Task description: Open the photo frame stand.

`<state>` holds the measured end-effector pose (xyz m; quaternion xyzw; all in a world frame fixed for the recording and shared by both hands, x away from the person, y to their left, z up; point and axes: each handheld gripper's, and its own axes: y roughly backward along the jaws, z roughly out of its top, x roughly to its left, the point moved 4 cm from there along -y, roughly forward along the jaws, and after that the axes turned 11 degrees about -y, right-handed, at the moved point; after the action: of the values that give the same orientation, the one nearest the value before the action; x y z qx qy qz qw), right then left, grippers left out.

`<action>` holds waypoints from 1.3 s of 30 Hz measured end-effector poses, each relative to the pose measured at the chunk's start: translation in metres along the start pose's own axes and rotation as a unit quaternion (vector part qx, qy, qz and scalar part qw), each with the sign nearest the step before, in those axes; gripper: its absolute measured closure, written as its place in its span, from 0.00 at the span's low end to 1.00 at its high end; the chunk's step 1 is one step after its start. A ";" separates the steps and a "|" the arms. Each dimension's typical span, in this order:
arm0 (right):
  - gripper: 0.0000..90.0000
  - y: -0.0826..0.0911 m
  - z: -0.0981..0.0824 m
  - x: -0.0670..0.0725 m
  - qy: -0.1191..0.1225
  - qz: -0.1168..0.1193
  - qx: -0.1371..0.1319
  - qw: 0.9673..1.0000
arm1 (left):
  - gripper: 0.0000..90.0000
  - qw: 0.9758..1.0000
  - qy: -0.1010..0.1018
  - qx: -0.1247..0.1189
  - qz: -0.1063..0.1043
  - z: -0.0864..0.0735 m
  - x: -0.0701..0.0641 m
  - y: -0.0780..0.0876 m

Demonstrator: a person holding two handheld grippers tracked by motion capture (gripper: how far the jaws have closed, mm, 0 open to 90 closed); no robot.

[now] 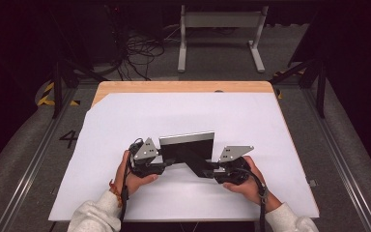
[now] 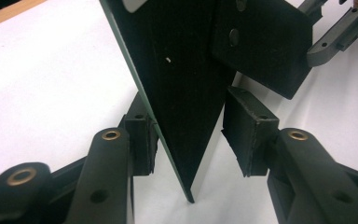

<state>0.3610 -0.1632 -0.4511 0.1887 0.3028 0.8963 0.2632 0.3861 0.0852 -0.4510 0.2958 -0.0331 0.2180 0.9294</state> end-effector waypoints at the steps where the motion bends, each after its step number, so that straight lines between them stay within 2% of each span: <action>1: 0.75 0.000 0.000 0.000 0.000 0.001 -0.001 1.000 | 0.64 1.000 0.001 0.000 -0.001 0.000 0.000 0.000; 7: 0.76 0.000 0.001 0.004 0.005 0.001 -0.003 1.000 | 0.70 1.000 -0.007 -0.004 -0.011 -0.001 -0.003 0.000; 14: 0.84 0.001 0.001 0.005 0.009 -0.002 -0.002 1.000 | 0.75 1.000 -0.024 0.010 -0.015 -0.002 -0.008 -0.006; 19: 0.87 0.001 0.000 0.005 0.009 -0.004 -0.002 1.000 | 0.78 0.999 -0.009 -0.004 -0.033 -0.007 -0.007 -0.007; 23: 0.88 0.001 -0.001 0.006 0.010 -0.005 -0.003 1.000 | 0.78 0.999 -0.021 0.000 -0.025 -0.007 -0.008 -0.007; 28: 0.89 0.002 0.000 0.007 0.009 0.000 -0.008 1.000 | 0.77 1.000 -0.019 -0.006 -0.009 -0.007 -0.008 -0.009; 36: 0.90 0.006 0.001 0.007 0.005 0.006 -0.011 1.000 | 0.75 0.999 -0.029 -0.006 0.012 -0.005 -0.008 -0.013; 39: 0.91 0.006 0.001 0.007 0.003 0.009 -0.010 1.000 | 0.76 0.998 -0.042 -0.001 0.035 -0.004 -0.010 -0.015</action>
<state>0.3537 -0.1626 -0.4457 0.1857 0.2932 0.9022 0.2561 0.3831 0.0728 -0.4640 0.3023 -0.0832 0.2380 0.9193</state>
